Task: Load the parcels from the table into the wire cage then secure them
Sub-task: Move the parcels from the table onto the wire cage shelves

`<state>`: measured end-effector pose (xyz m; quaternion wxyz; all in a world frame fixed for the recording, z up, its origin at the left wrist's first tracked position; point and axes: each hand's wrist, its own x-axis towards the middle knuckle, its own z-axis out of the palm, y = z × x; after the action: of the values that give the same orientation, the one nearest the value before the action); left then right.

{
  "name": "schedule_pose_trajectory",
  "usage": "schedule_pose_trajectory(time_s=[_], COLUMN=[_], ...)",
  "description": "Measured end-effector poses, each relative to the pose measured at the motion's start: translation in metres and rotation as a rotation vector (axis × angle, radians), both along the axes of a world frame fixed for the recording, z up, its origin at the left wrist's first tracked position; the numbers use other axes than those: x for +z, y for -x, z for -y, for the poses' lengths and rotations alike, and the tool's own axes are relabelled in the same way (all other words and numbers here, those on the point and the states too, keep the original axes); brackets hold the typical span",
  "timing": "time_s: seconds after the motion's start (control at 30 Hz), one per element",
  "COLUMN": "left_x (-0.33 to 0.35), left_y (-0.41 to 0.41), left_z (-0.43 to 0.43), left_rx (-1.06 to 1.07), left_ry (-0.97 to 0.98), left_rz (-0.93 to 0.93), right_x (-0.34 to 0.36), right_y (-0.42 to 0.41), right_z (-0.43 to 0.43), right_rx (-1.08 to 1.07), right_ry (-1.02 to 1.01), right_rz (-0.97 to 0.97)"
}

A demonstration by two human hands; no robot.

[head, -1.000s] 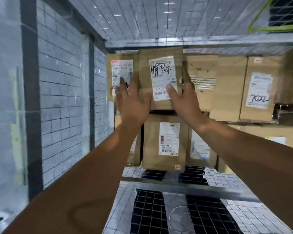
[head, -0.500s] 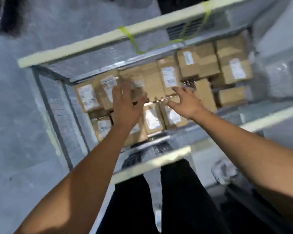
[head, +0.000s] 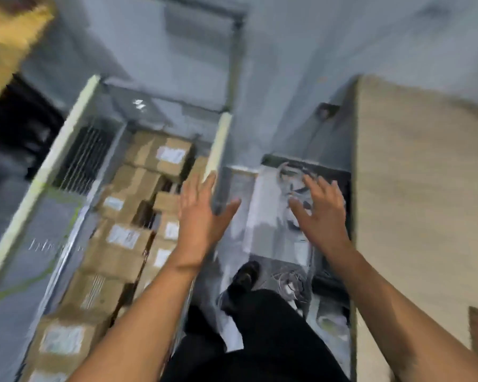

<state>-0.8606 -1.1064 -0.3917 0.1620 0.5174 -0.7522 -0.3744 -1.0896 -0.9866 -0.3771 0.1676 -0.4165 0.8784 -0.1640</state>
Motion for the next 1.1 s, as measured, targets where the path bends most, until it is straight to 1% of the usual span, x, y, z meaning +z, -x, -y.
schedule_pose_trajectory(time_s=[0.07,0.13,0.23,0.37,0.43,0.47,0.6,0.77,0.87,0.97,1.1], left_x=[0.015,0.029,0.05,0.079,0.088,0.094,0.107,0.102,0.097,0.093,0.082], left_y=[0.057,0.117,0.206,0.304,0.332,0.352,0.417,0.475,0.517,0.564,0.609], left_z=[0.009,0.01,-0.013,-0.073,-0.098,-0.116,-0.173,-0.228,-0.262,-0.303,-0.355], left_rx=[-0.113,-0.235,-0.44,-0.692,-0.749,-0.81,-0.993,-1.117,-1.158,-1.17,-1.125], left_ry=[-0.021,0.021,0.036,-0.02,-0.051,-0.059,-0.091,-0.245,-0.382,-0.515,-0.793], left_rz=[-0.016,-0.036,-0.083,-0.13,-0.163,-0.17,-0.149,-0.172,-0.133,-0.07,-0.044], right_x=[0.017,0.034,0.061,0.091,0.099,0.105,0.119,0.125,0.127,0.128,0.132], right_y=[0.051,0.095,0.142,0.169,0.173,0.178,0.2,0.221,0.233,0.255,0.31], right_z=[-0.031,-0.064,-0.118,-0.189,-0.211,-0.229,-0.286,-0.33,-0.349,-0.37,-0.406], right_rx=[-0.159,-0.305,-0.528,-0.751,-0.821,-0.88,-1.064,-1.275,-1.414,-1.508,-1.576], right_ry=[0.061,0.106,0.161,0.187,0.205,0.22,0.272,0.327,0.356,0.319,0.26], right_rz=[0.002,-0.025,-0.026,-0.053,-0.051,-0.06,-0.105,-0.112,-0.104,-0.128,-0.205])
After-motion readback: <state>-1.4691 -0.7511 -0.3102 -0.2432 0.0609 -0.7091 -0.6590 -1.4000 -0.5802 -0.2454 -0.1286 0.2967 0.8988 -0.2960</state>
